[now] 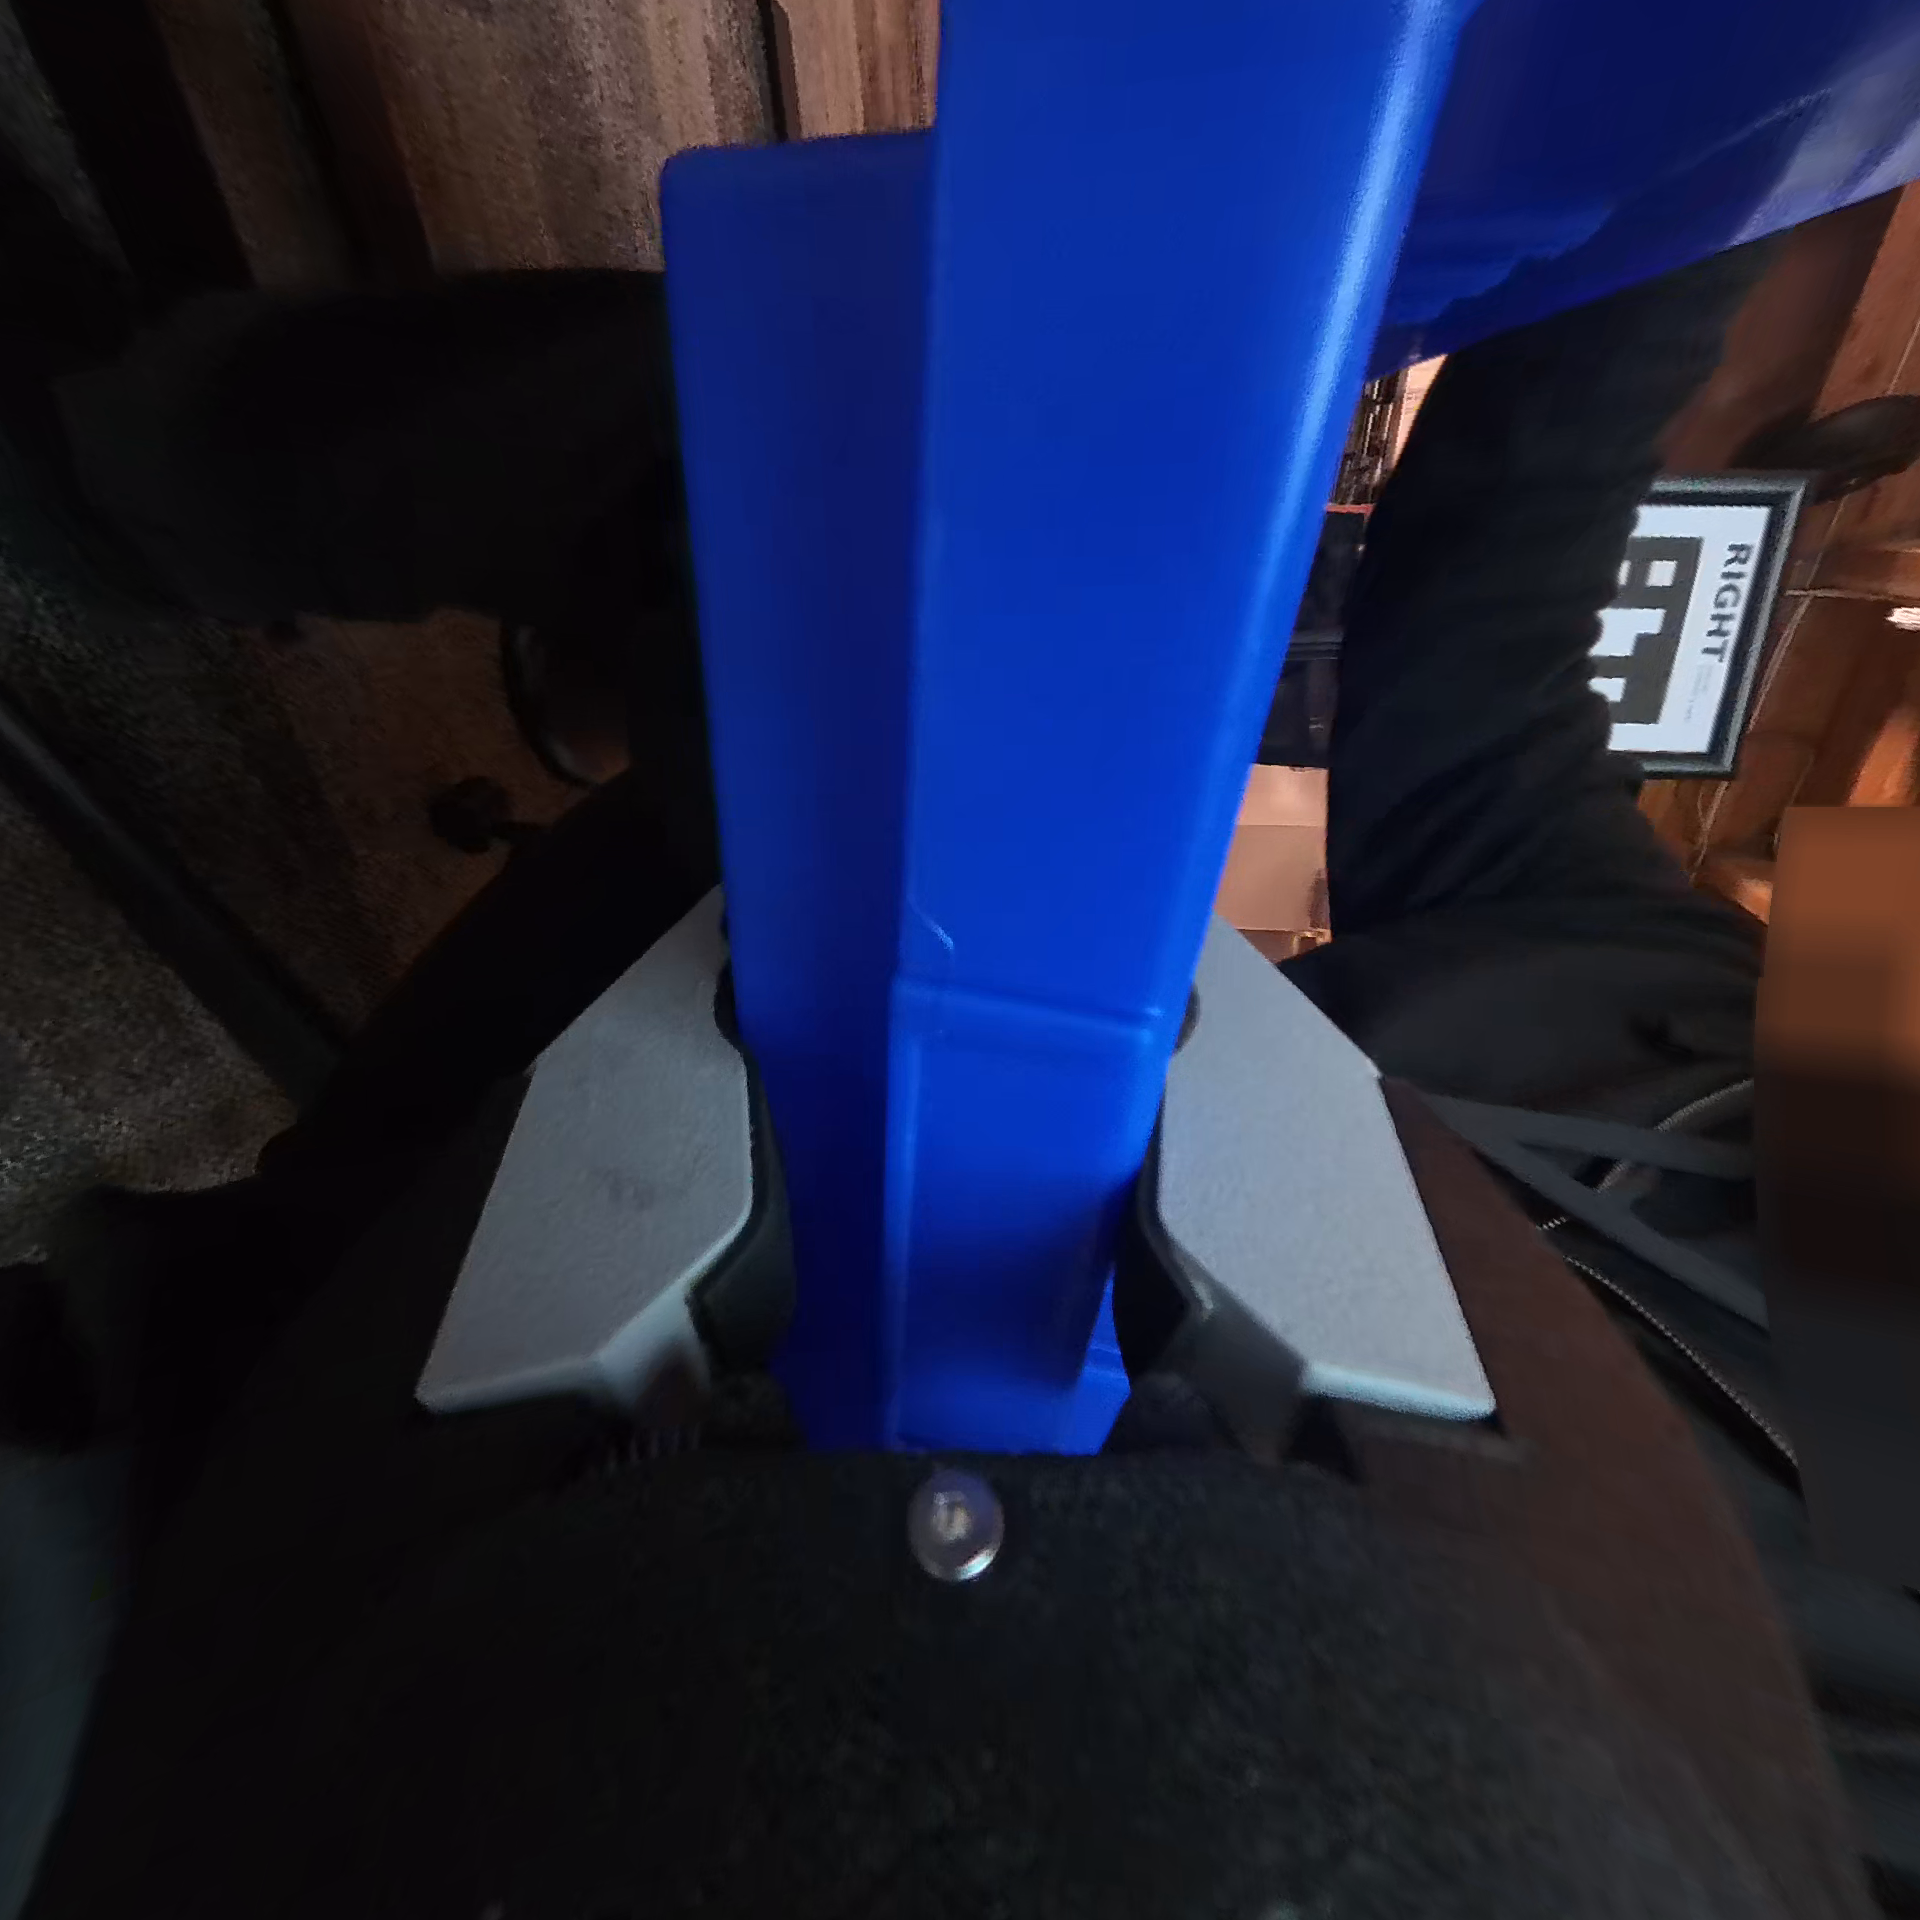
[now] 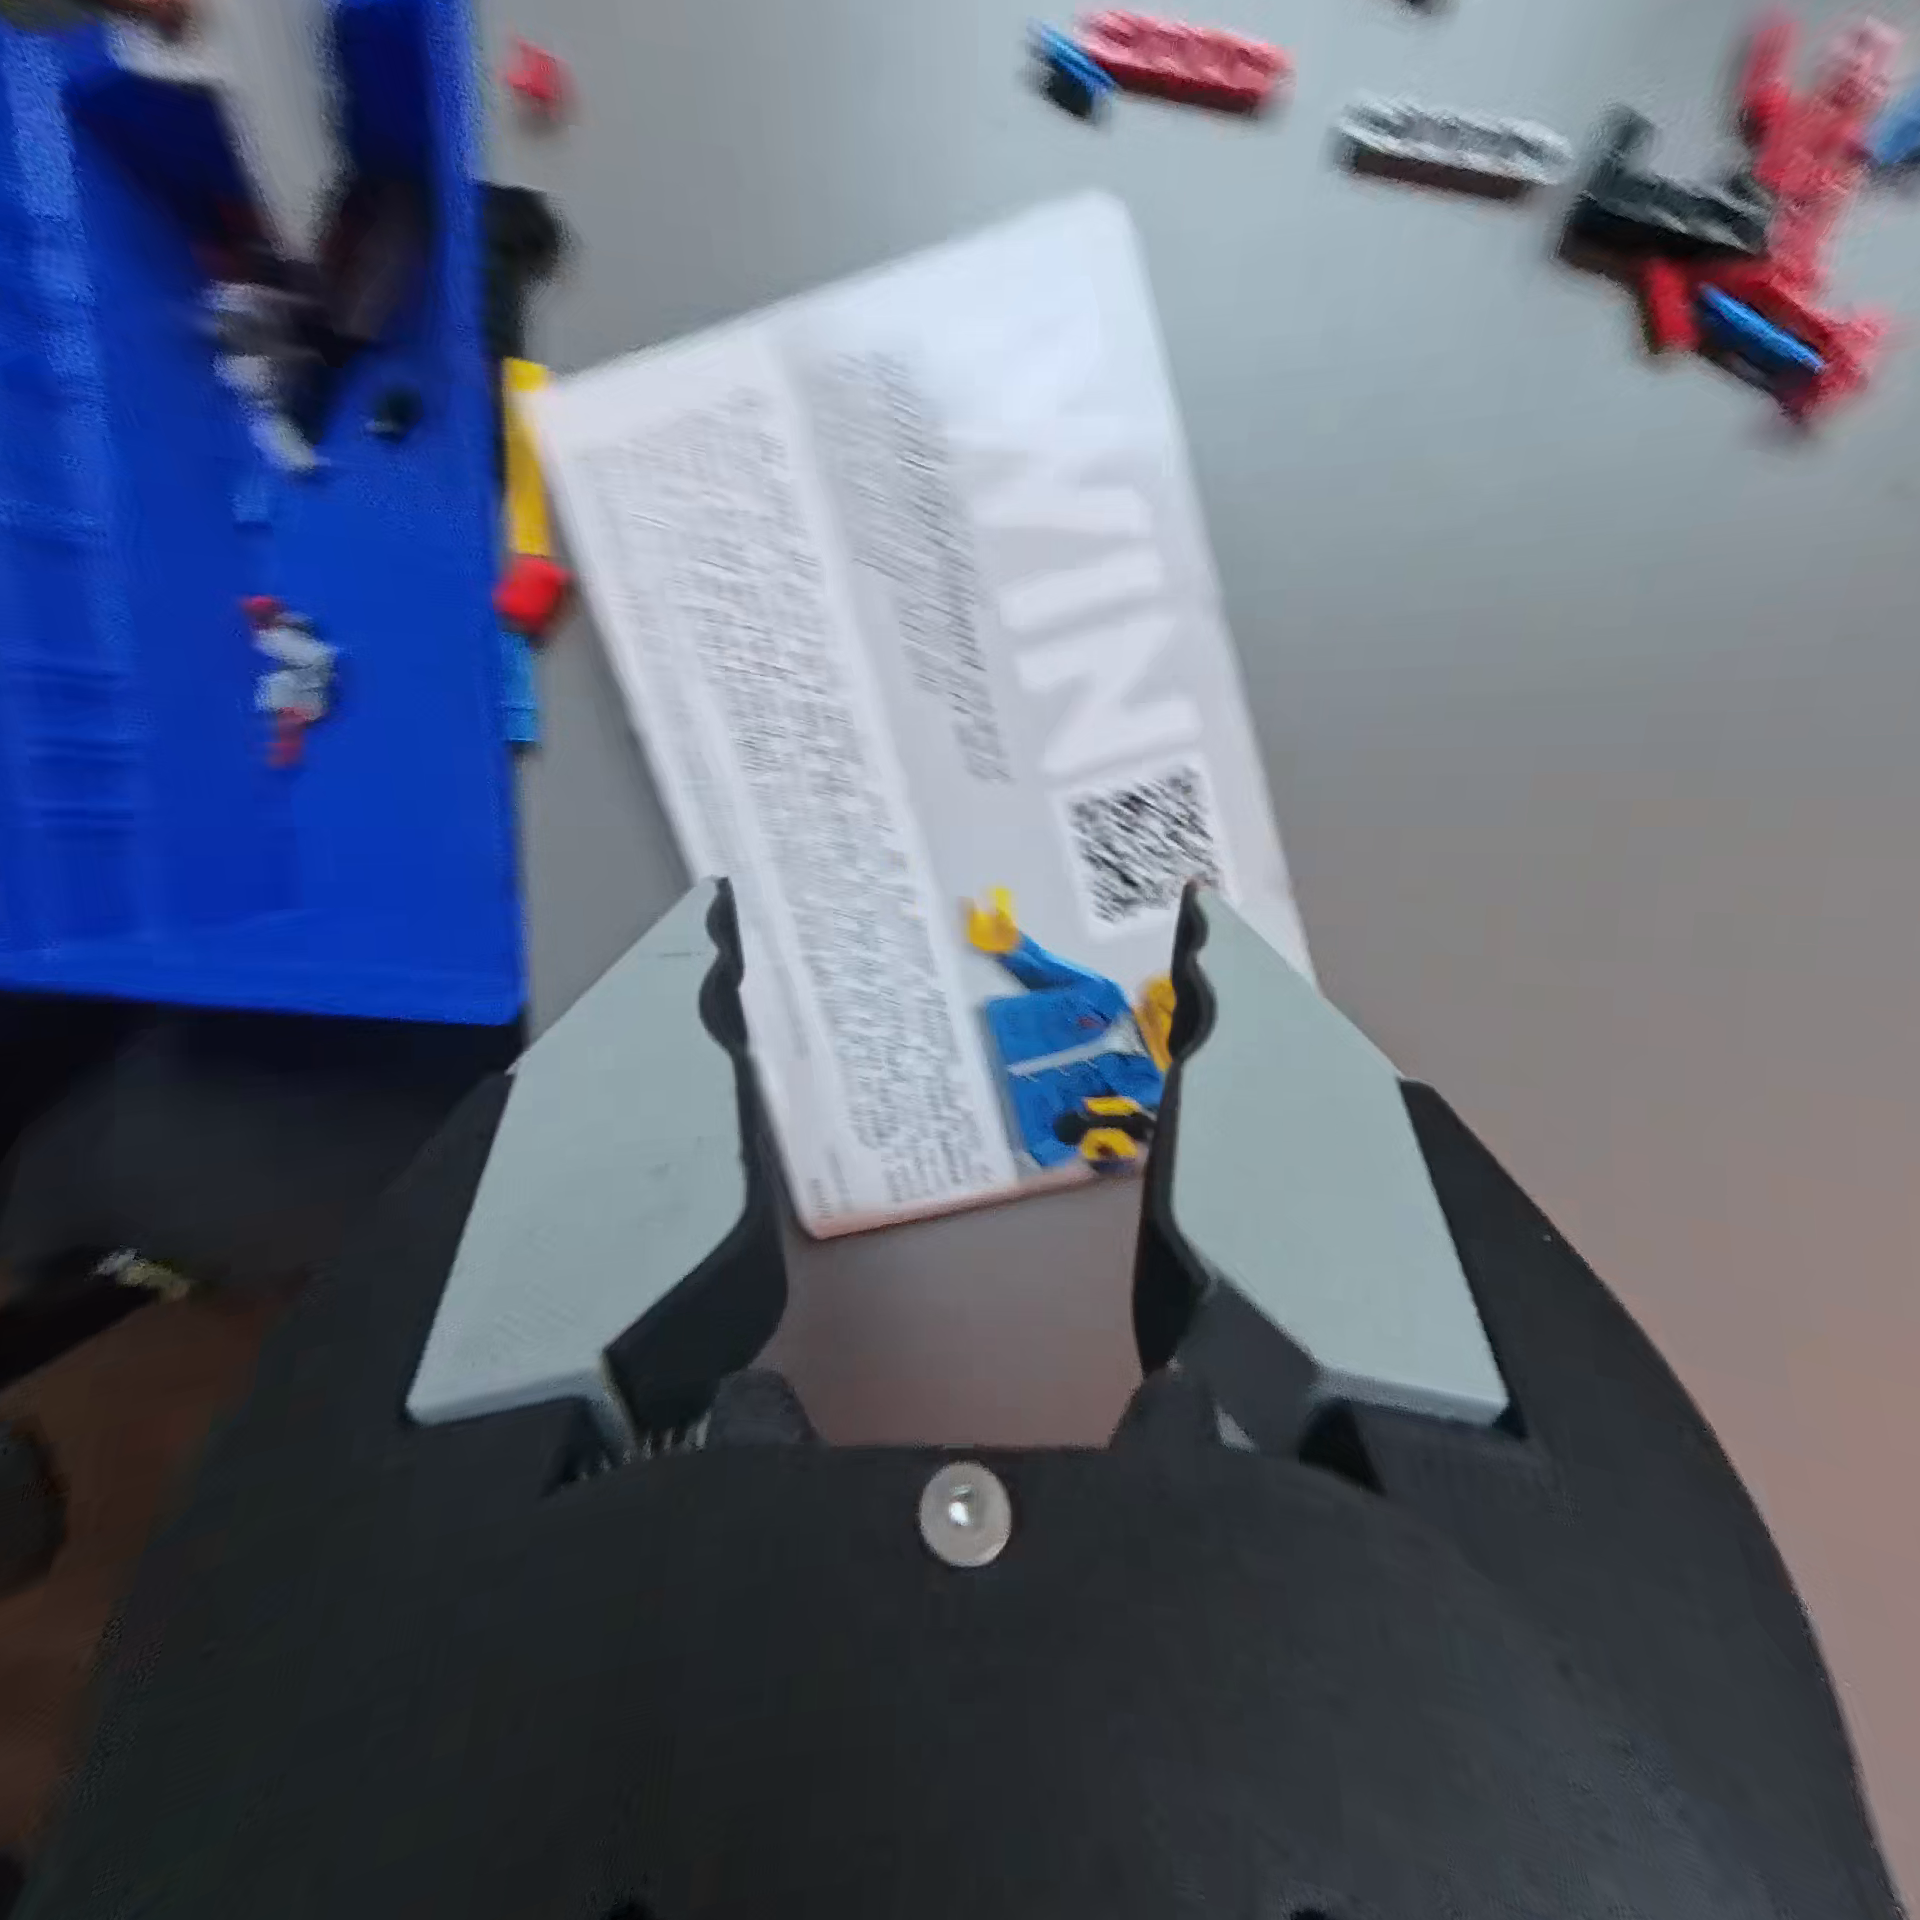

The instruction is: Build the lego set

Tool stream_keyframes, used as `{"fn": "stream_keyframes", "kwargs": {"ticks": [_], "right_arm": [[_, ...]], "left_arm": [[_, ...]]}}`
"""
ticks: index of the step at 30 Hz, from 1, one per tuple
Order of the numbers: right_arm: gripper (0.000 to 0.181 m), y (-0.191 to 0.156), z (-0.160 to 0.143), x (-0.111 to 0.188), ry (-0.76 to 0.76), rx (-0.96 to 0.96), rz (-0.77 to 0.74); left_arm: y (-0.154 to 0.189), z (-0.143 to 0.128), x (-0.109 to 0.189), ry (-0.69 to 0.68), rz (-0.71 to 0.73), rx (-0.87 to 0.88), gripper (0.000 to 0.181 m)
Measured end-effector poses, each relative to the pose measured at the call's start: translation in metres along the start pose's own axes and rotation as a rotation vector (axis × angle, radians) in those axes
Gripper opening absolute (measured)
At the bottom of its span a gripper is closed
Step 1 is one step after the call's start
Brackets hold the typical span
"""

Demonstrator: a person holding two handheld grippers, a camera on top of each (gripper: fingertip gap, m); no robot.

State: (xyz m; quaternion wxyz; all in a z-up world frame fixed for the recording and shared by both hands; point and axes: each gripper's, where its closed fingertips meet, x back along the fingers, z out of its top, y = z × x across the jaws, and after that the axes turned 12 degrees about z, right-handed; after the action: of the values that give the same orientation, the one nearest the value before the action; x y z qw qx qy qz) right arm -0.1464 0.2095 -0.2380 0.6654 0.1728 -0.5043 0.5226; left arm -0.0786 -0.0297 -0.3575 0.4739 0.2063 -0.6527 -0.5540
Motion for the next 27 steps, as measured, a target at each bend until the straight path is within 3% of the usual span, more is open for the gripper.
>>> {"fn": "stream_keyframes", "kwargs": {"ticks": [5, 6, 7, 11, 14, 17, 21, 27], "right_arm": [[0.077, -0.017, -0.029, -0.031, -0.183, 0.158, -0.08], [0.099, -0.016, -0.031, -0.033, -0.161, 0.17, -0.085], [0.099, -0.014, -0.03, -0.032, -0.129, 0.168, -0.09], [0.065, -0.006, -0.019, -0.03, -0.023, 0.176, -0.101], [0.018, 0.008, -0.015, -0.026, 0.033, 0.2, -0.192], [0.0, 0.014, -0.017, -0.02, 0.138, 0.113, -0.188], [0.0, 0.02, -0.031, -0.011, 0.176, 0.053, -0.243], [0.0, 0.017, -0.078, 0.012, 0.154, -0.071, -0.32]], "left_arm": [[0.001, -0.002, 0.003, 0.004, -0.004, -0.013, 0.075], [0.0, -0.002, 0.003, 0.005, -0.003, -0.01, 0.075], [-0.002, -0.001, 0.003, 0.004, 0.002, -0.01, 0.075], [-0.007, 0.003, 0.003, 0.005, 0.015, -0.009, 0.075], [-0.006, 0.002, 0.003, -0.007, 0.012, -0.008, 0.075], [-0.005, 0.002, 0.004, -0.011, 0.02, -0.019, 0.075], [-0.003, 0.004, 0.007, 0.003, 0.034, -0.031, 0.075], [-0.001, 0.004, 0.009, 0.012, 0.033, -0.046, 0.075]]}}
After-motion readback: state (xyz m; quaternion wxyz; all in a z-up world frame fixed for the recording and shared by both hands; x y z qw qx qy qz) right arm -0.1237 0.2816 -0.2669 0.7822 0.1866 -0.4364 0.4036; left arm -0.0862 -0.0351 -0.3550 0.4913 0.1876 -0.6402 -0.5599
